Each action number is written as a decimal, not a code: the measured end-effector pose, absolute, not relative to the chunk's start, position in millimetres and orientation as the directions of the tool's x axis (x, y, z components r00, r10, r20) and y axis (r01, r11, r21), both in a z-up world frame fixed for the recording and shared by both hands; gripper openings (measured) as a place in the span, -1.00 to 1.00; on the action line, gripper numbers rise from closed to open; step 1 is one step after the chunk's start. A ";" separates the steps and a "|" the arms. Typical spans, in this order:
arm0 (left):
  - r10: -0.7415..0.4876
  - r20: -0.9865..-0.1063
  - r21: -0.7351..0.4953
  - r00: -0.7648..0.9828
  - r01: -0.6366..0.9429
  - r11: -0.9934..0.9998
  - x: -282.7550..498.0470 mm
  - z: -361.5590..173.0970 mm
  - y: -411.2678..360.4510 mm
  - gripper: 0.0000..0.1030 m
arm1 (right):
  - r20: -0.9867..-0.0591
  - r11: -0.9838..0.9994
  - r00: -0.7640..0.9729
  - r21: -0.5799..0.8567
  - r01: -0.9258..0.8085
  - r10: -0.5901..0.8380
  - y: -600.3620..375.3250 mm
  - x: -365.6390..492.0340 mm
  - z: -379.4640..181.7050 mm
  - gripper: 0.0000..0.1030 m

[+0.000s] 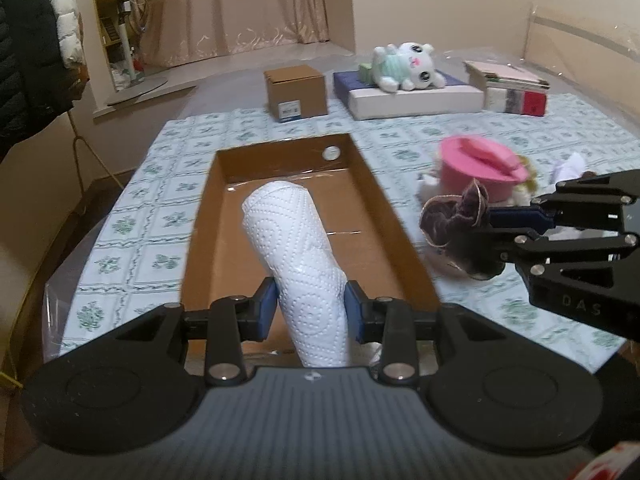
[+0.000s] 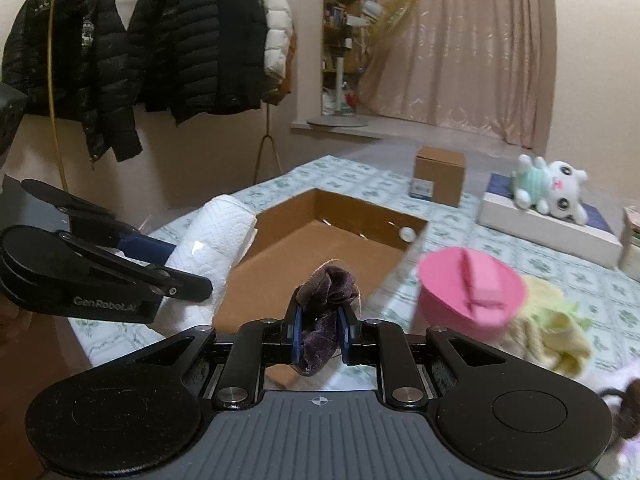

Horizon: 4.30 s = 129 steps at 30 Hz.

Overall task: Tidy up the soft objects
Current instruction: 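Release the towel into the box with the left tool while the right tool drops the scrunchie, then withdraw both open tools from the box toward the tissue box, then grasp the brown hair tie with the right tool while the left tool grasps the black mask strap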

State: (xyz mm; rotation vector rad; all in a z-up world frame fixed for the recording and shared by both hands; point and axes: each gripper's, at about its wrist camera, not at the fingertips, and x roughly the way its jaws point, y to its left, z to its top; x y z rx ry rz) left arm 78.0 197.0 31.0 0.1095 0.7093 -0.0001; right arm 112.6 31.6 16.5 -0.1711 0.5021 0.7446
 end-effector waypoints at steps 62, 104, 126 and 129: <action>0.108 -0.577 -0.056 0.810 -0.171 0.984 34.5 25.2 84.3 0.49 | -0.487 0.930 0.795 0.130 -0.343 0.362 -175.3 65.2 16.6 0.13; -0.150 -0.668 -0.048 0.729 0.160 0.986 109.3 -28.0 -23.4 0.47 | -0.526 0.895 0.782 -0.083 -0.438 0.334 -217.0 125.0 -10.3 -0.10; -0.241 -0.666 -0.047 0.706 0.283 0.958 145.1 -58.0 -61.5 0.28 | -0.468 0.906 0.824 -0.103 -0.411 0.321 -227.3 141.0 -9.7 -0.76; -0.235 -0.665 -0.016 0.709 0.301 0.954 151.0 -60.4 -71.0 0.17 | -0.466 0.914 0.829 -0.094 -0.394 0.309 -234.8 141.3 -7.4 -0.76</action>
